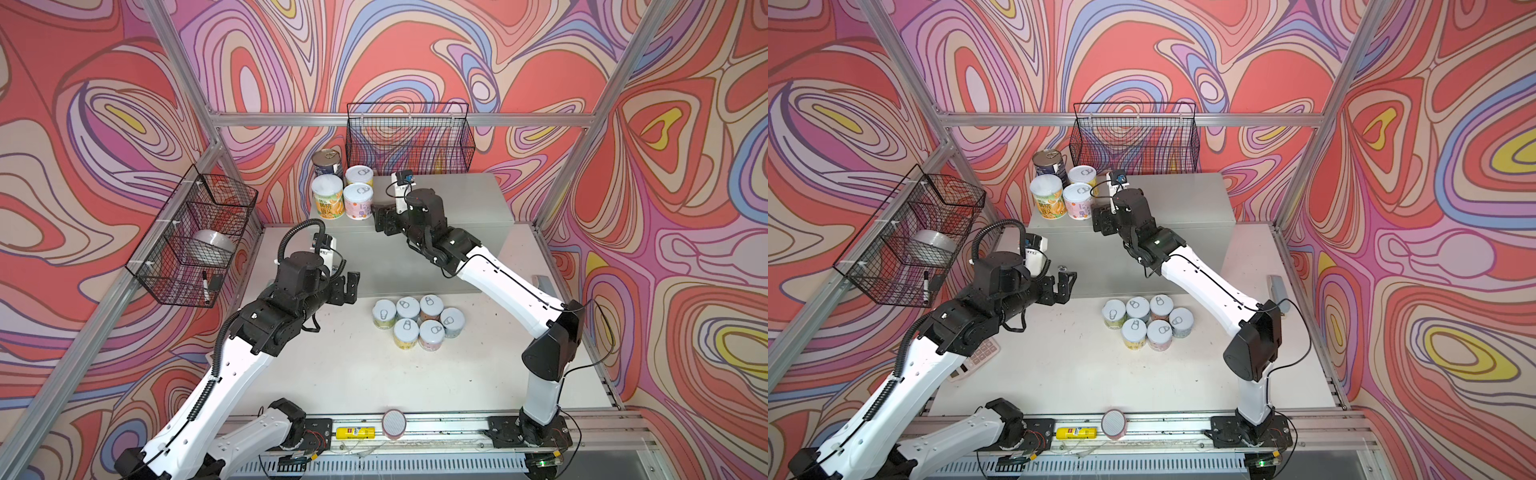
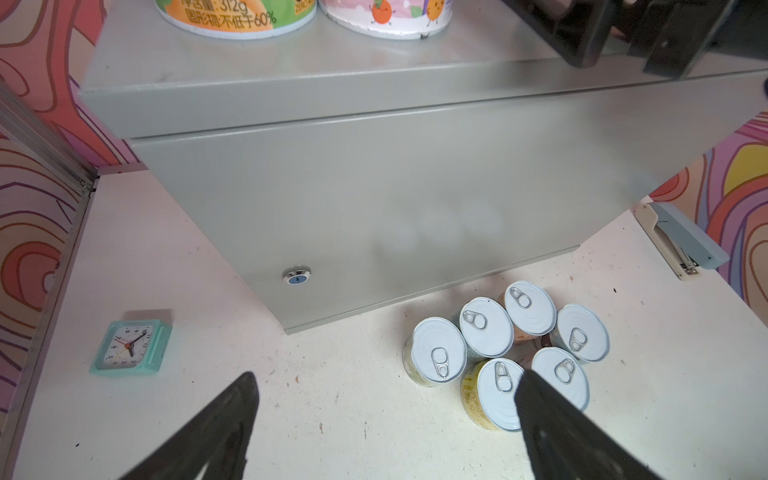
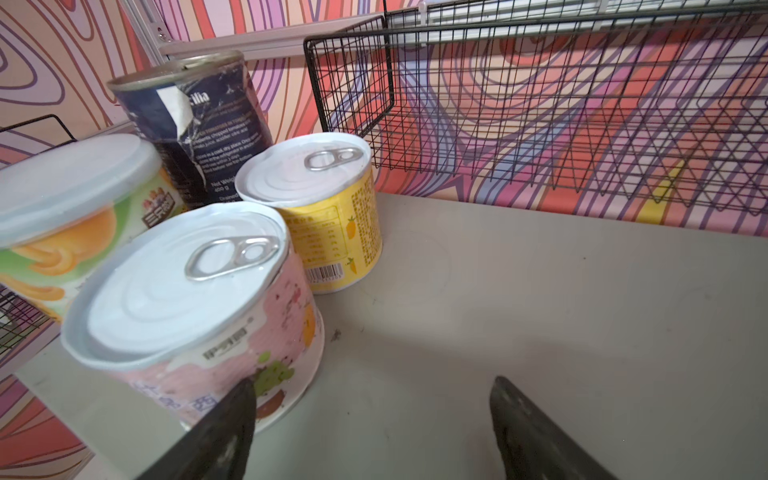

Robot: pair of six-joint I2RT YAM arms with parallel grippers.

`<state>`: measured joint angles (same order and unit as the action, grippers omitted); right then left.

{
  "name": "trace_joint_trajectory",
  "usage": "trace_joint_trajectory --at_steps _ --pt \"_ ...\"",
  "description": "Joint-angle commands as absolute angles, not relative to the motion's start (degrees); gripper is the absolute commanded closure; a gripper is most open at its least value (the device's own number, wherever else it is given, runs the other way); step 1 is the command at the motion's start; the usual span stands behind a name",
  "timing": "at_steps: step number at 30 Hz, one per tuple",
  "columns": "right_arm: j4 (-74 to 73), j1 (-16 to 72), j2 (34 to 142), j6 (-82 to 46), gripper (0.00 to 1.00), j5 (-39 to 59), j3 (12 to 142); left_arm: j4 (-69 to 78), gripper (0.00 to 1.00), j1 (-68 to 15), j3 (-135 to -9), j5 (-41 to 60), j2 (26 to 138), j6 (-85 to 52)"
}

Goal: Place and organize the canned foods onto the counter
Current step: 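Withdraw the left gripper while the right gripper pushes the pink can, then lower both grippers to either side of the white-lidded can cluster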

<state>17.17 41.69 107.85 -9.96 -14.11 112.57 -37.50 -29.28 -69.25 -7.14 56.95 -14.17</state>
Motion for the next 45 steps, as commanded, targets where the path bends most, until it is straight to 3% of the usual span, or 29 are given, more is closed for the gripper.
trace_joint_trajectory --at_steps 1,8,19,22,30,45 --pt "17.6 41.68 108.61 -10.66 0.09 -13.37 112.69 -36.02 0.0 -28.96 -67.59 -7.82 55.86 -14.61" --pt "18.33 41.78 101.92 -7.24 0.1 -14.95 107.33 -30.94 0.0 -29.0 -60.5 -8.84 52.76 -18.35" --pt "24.16 42.53 75.51 -8.13 0.11 -18.19 83.16 -23.7 0.03 -29.34 -46.5 -4.07 46.85 -22.76" --pt "26.74 42.71 69.67 -11.08 0.11 -18.0 75.65 -22.97 0.05 -31.33 -42.89 -5.5 43.74 -23.75" --pt "35.51 43.32 55.85 -22.14 0.08 -21.11 55.99 -27.88 0.04 -46.35 -40.8 -20.24 42.77 -29.85" --pt "45.16 43.33 39.89 -42.6 0.07 -22.62 36.62 -20.26 0.03 -54.0 -33.99 -22.23 45.53 -36.03"
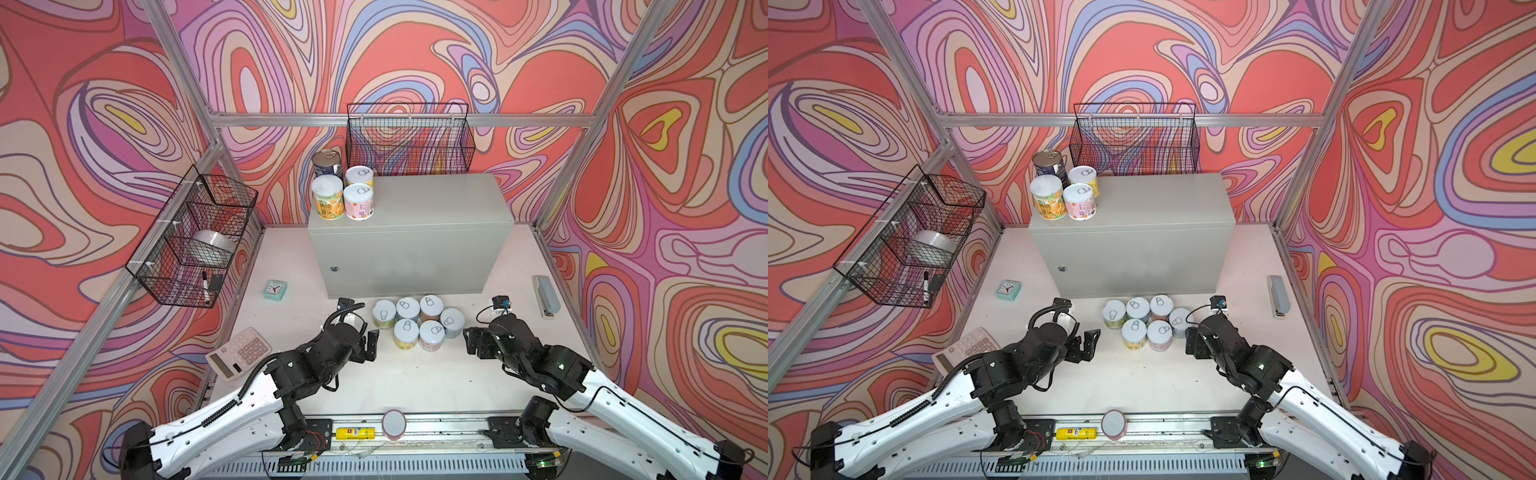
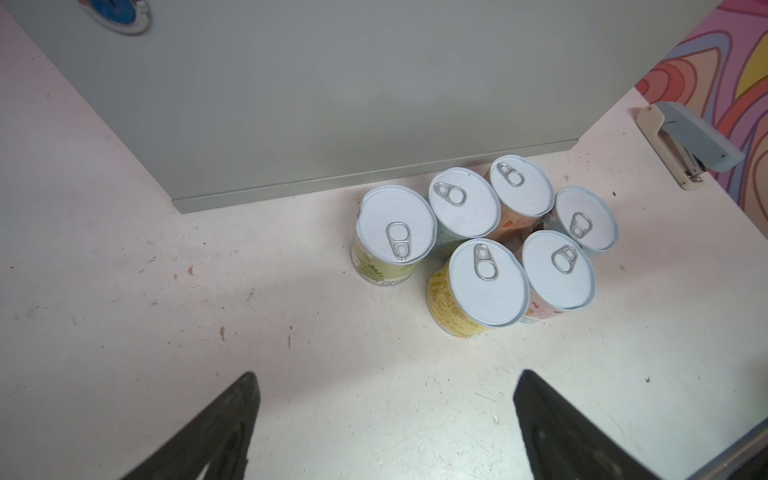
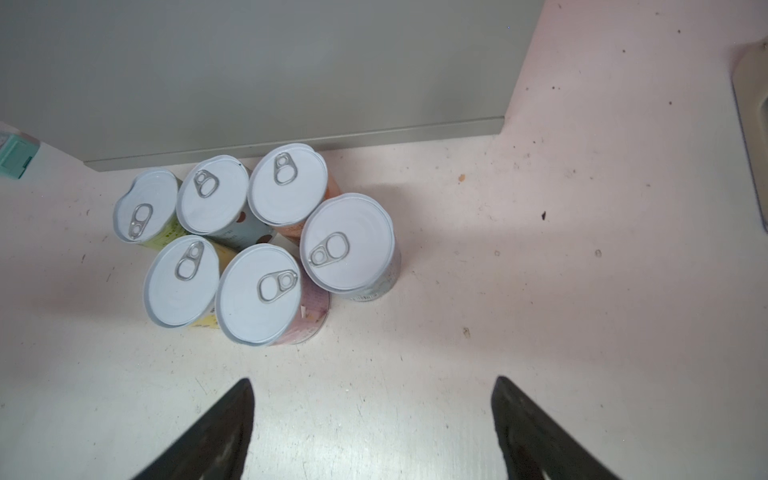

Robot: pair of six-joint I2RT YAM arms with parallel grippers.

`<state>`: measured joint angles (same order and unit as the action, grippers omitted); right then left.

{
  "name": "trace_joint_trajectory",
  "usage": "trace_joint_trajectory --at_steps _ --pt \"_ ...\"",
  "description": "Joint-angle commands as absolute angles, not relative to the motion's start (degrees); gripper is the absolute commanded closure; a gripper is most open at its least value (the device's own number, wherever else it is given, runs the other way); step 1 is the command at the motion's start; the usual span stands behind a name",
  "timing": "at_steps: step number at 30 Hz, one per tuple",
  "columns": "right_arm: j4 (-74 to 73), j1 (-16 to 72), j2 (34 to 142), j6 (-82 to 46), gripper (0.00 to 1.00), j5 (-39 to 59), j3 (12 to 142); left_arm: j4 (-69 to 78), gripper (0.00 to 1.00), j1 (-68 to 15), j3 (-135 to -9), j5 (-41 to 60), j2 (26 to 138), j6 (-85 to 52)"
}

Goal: Place and organize the canned foods onto the counter
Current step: 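Lower both grippers to either side of the white-lidded can cluster, then close the right gripper on the can nearest it in the cluster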

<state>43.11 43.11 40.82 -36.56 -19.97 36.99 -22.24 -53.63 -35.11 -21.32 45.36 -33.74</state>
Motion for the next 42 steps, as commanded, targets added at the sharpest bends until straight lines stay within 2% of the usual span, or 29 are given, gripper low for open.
trace_joint_trajectory --at_steps 1,8,13,18,28,35,42 --pt "45.84 43.33 40.76 -43.28 0.07 -23.09 37.02 -20.35 0.03 -54.26 -33.93 -21.96 46.06 -36.18" --pt "43.15 43.32 51.48 -48.91 0.04 -19.64 35.29 -15.63 0.03 -55.46 -30.25 -19.63 48.15 -37.7" --pt "37.32 43.32 52.21 -51.25 0.05 -19.15 31.35 -13.14 0.03 -55.38 -27.48 -20.6 47.34 -37.71" --pt "32.6 43.33 56.16 -51.82 0.11 -20.32 30.03 -11.72 0.02 -54.78 -26.72 -19.64 47.17 -37.34" --pt "23.47 43.33 65.95 -50.15 0.16 -21.57 30.27 -10.51 0.03 -54.02 -27.38 -18.32 48.52 -36.68" --pt "22.58 43.28 66.51 -48.99 0.17 -24.77 30.15 -8.92 0.03 -53.91 -26.02 -18.3 48.85 -37.37" --pt "18.1 43.3 69.02 -47.82 0.14 -24.26 29.44 -10.47 0.03 -53.81 -26.16 -19.08 47.84 -37.42"
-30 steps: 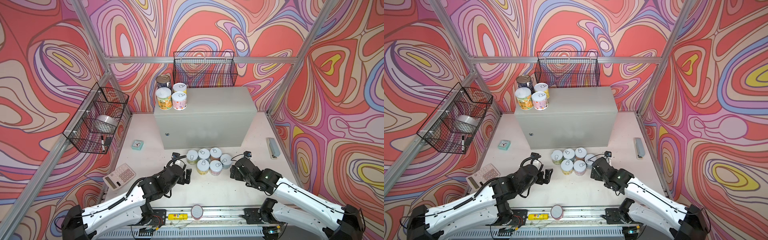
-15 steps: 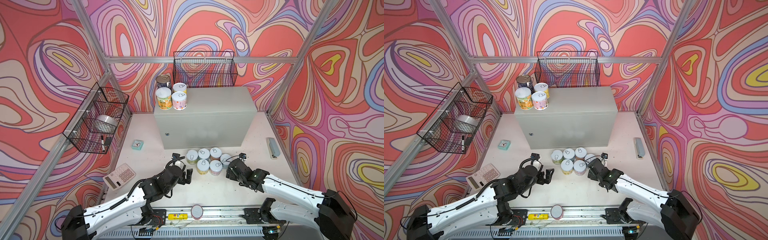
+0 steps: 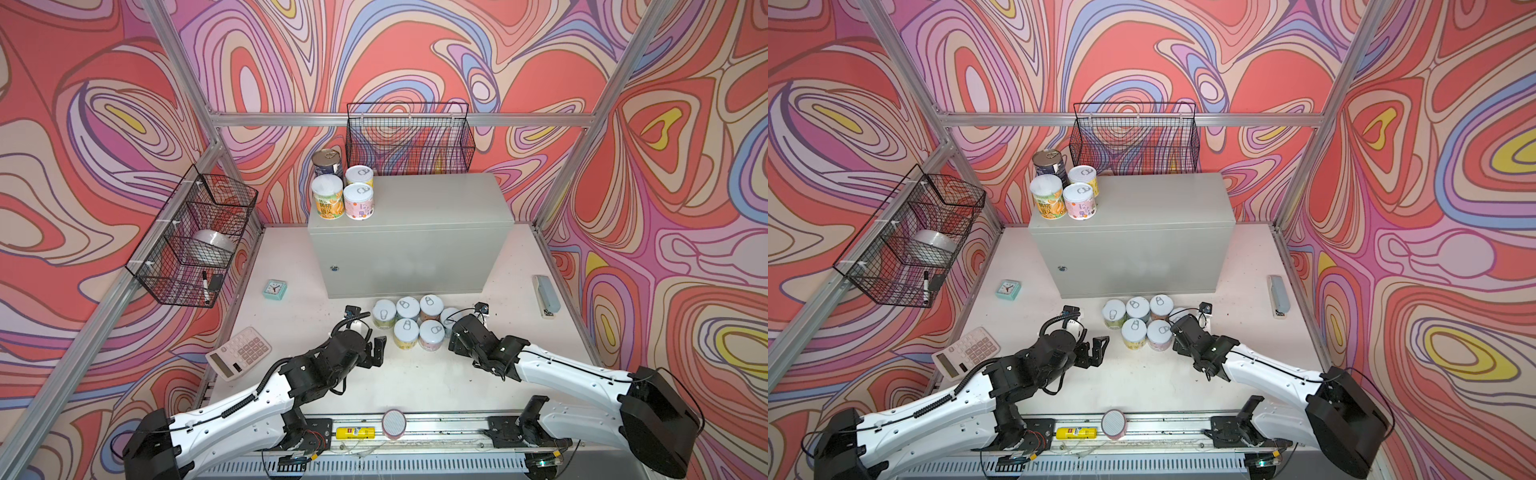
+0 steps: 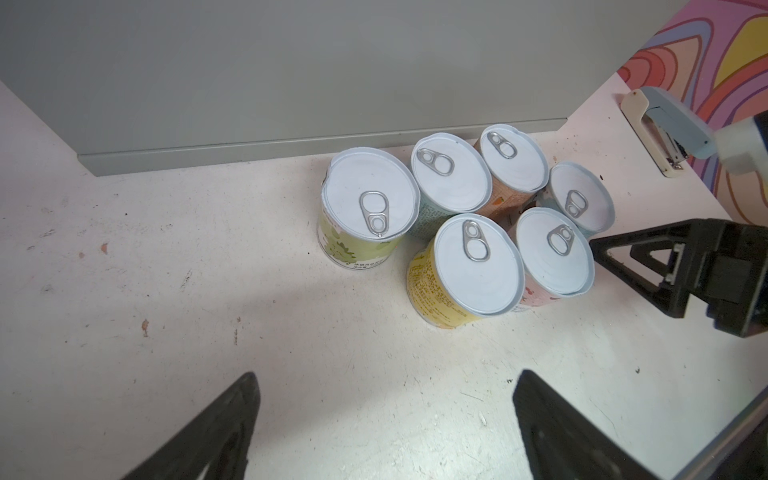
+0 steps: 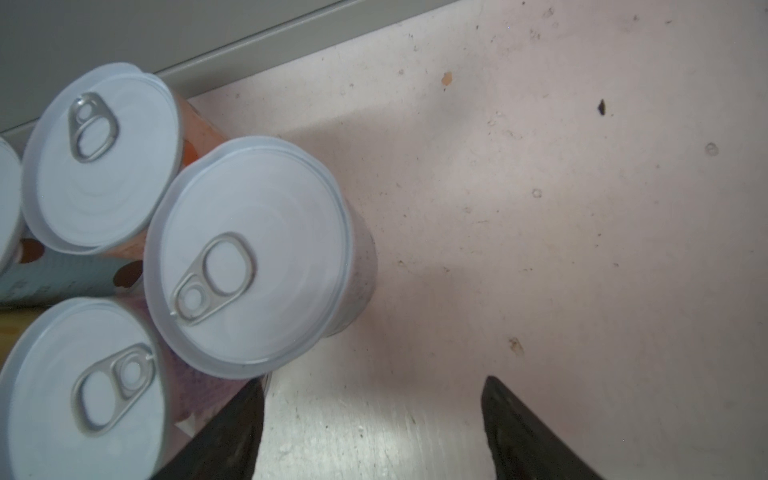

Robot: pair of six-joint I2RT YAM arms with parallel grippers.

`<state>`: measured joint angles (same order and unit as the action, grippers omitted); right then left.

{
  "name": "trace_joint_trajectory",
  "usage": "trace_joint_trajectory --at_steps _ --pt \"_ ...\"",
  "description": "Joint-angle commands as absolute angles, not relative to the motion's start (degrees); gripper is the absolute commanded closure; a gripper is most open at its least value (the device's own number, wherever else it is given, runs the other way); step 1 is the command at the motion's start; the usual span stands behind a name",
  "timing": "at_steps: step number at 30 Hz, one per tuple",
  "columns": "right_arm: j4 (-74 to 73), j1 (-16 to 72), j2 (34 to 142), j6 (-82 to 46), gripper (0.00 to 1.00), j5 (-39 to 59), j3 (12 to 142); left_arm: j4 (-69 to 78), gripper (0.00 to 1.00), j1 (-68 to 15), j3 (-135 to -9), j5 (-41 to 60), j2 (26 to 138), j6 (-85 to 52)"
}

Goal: Place and organize the canned foods onto the counter
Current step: 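Close the right gripper on the can nearest it in the cluster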

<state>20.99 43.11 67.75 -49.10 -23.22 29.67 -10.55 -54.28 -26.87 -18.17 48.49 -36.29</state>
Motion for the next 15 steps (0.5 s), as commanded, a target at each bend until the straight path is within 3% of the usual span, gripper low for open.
trace_joint_trajectory --at_steps 1,15 --pt "18.16 43.32 69.26 -47.72 0.14 -24.25 29.66 -10.33 0.03 -53.68 -26.02 -19.17 47.64 -37.52" --pt "10.26 43.33 78.01 -43.34 0.1 -26.77 31.9 -6.71 0.04 -52.63 -25.75 -17.18 52.21 -37.62"
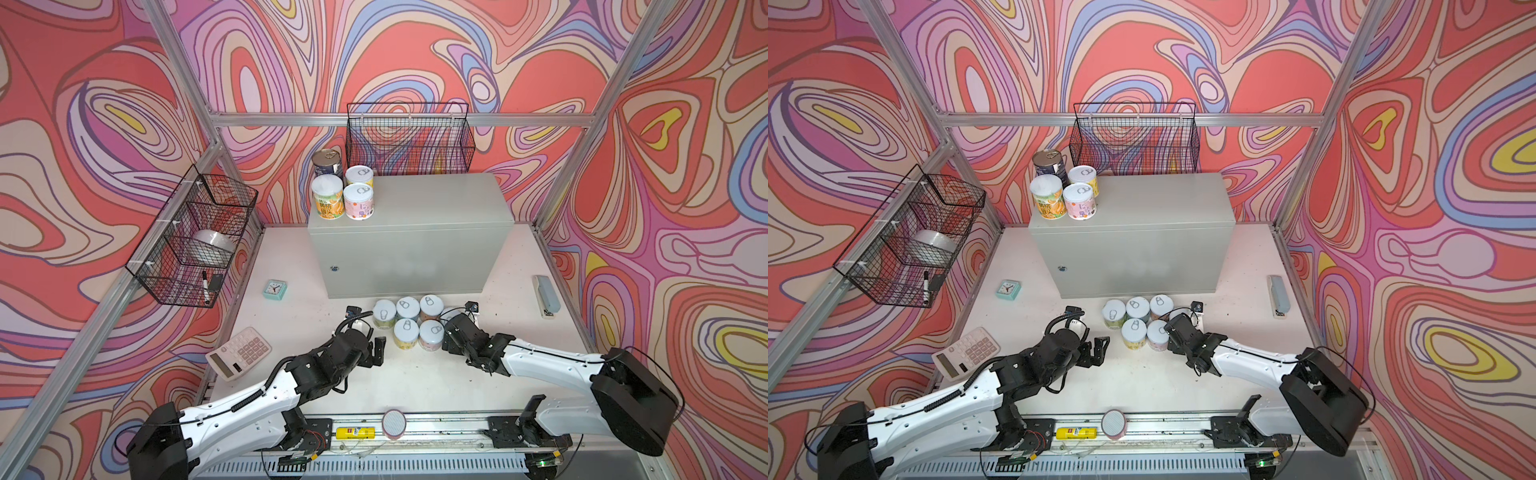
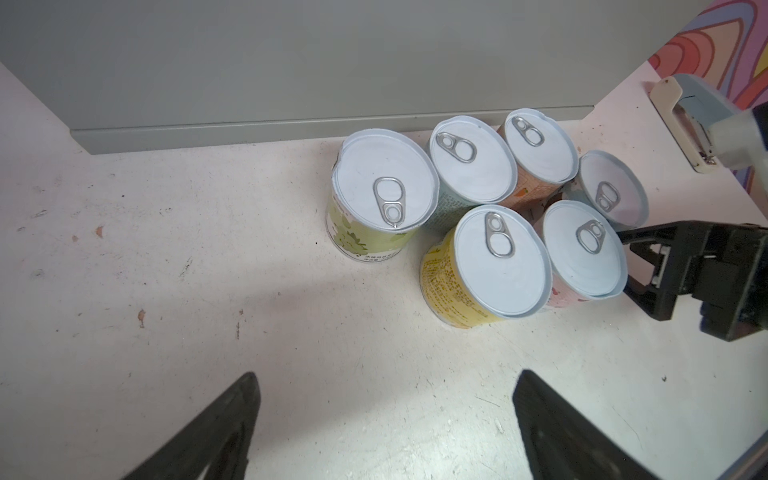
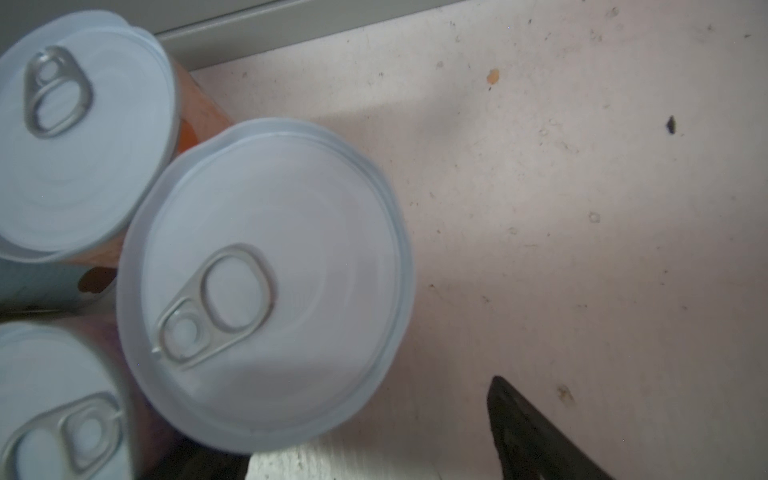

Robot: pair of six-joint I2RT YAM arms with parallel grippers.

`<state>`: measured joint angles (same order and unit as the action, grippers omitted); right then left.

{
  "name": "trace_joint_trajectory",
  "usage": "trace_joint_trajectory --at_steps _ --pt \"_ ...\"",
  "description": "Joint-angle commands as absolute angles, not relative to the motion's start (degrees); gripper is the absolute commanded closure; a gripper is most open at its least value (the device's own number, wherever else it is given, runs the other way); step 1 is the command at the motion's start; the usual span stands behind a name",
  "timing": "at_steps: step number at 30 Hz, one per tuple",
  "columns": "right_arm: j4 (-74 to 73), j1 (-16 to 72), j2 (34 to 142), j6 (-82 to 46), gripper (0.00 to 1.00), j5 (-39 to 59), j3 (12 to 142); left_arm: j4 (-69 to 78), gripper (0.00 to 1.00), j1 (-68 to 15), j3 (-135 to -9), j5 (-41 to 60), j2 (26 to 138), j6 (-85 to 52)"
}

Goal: Place and organize the canned foods onto the counter
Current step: 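Close the right gripper on the can nearest it in the cluster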

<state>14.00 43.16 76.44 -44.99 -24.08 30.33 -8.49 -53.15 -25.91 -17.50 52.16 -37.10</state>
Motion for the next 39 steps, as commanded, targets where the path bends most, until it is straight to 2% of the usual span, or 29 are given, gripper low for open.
trace_joint_trajectory --at_steps 1,11,28,33,39 --pt "9.12 43.1 78.64 -42.89 0.1 -27.18 31.99 -6.51 0.04 -52.35 -25.63 -17.08 52.21 -37.53" --pt "2.07 41.04 83.95 -39.24 0.06 -28.79 34.09 -6.02 0.04 -50.71 -26.71 -15.64 54.25 -36.95" --pt "-8.55 37.44 91.99 -35.51 0.06 -27.62 34.28 -4.74 0.04 -50.35 -27.51 -15.11 56.91 -37.0" --pt "-9.22 37.34 92.53 -34.24 0.14 -27.88 34.38 -3.53 0.04 -50.33 -27.29 -14.73 57.87 -37.42" --pt "-9.0 37.38 90.79 -34.05 0.38 -27.09 33.69 -1.8 0.04 -50.3 -27.08 -14.43 58.8 -37.8"
